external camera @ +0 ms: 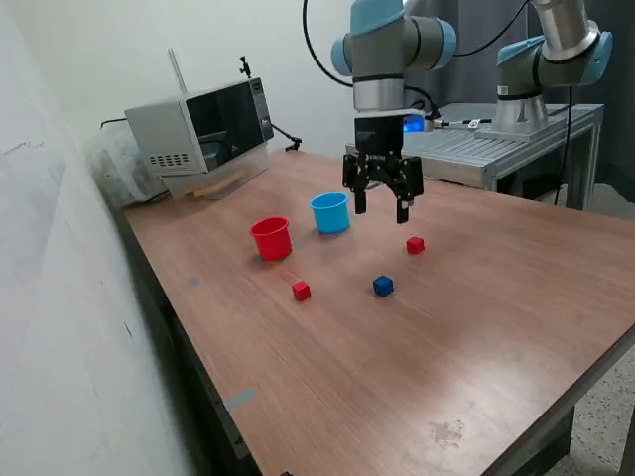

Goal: Place red objects in the red bin, and blue objects in the blue bin.

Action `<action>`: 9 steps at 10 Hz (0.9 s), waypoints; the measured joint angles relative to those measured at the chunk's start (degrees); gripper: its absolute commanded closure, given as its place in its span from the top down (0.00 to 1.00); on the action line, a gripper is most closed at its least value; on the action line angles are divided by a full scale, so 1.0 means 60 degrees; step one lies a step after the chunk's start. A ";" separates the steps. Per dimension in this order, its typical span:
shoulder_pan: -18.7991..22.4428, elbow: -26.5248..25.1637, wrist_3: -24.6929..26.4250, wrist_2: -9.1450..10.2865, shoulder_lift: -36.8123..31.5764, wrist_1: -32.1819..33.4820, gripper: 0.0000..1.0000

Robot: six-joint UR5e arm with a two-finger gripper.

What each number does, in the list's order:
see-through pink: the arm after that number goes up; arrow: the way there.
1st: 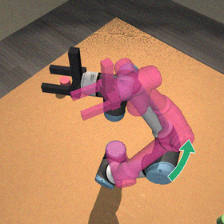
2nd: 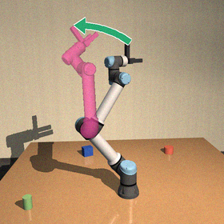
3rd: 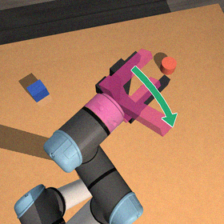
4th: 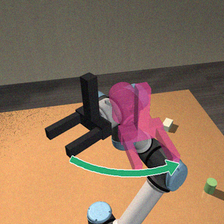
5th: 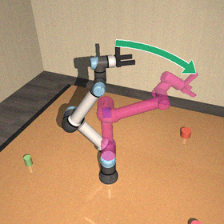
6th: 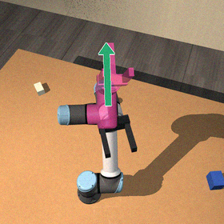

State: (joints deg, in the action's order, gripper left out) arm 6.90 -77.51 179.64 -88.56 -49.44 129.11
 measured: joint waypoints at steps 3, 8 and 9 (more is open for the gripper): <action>-0.0008 0.0433 0.0002 -0.0002 0.0908 0.0191 1.00; -0.0058 0.0672 0.0002 0.0009 0.1535 0.0322 1.00; -0.0070 0.0655 0.0002 0.0009 0.1597 0.0369 1.00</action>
State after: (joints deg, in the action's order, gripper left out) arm 6.49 -73.58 179.65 -88.51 -39.86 131.33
